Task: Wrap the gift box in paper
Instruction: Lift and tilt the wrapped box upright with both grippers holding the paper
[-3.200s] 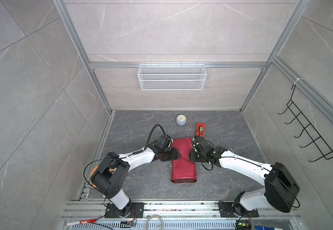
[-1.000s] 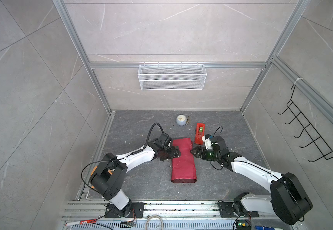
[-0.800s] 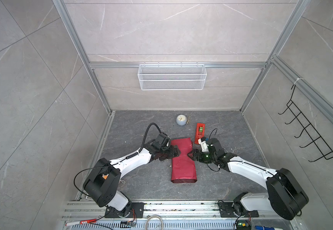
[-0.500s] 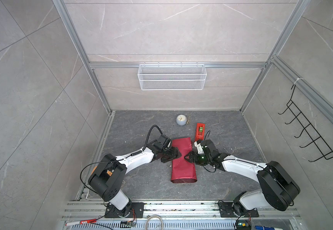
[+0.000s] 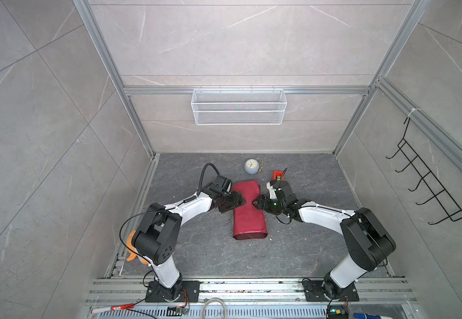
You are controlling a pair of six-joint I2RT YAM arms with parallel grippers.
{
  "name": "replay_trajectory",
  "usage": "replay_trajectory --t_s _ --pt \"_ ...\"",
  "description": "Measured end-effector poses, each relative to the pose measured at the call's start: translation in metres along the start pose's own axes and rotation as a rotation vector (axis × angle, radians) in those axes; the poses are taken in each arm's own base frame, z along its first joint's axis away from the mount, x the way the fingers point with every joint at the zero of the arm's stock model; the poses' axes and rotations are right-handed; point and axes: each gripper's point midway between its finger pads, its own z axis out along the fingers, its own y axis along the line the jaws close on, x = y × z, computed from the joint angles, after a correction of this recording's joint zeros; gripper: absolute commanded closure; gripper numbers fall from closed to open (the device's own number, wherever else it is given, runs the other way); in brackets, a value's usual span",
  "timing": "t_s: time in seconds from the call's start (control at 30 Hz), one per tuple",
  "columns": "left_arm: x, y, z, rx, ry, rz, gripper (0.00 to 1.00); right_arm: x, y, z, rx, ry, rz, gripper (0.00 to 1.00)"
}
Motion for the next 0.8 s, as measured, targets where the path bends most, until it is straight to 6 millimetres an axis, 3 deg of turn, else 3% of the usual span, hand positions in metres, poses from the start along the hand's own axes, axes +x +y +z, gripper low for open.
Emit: replay_trajectory --t_s 0.13,0.3,0.47,0.8 --pt "0.022 0.003 -0.024 0.008 -0.019 0.060 0.13 0.008 0.004 -0.033 0.003 -0.012 -0.085 0.15" --pt "0.067 0.007 -0.043 0.049 -0.006 0.142 0.19 0.045 0.028 -0.060 -0.050 0.019 -0.193 0.16" --pt "0.098 0.024 -0.029 0.031 0.071 0.173 0.27 0.080 0.021 -0.047 -0.016 0.101 -0.230 0.21" --pt "0.100 0.027 -0.009 0.032 0.081 0.194 0.31 0.099 -0.014 -0.025 0.108 0.152 -0.235 0.32"
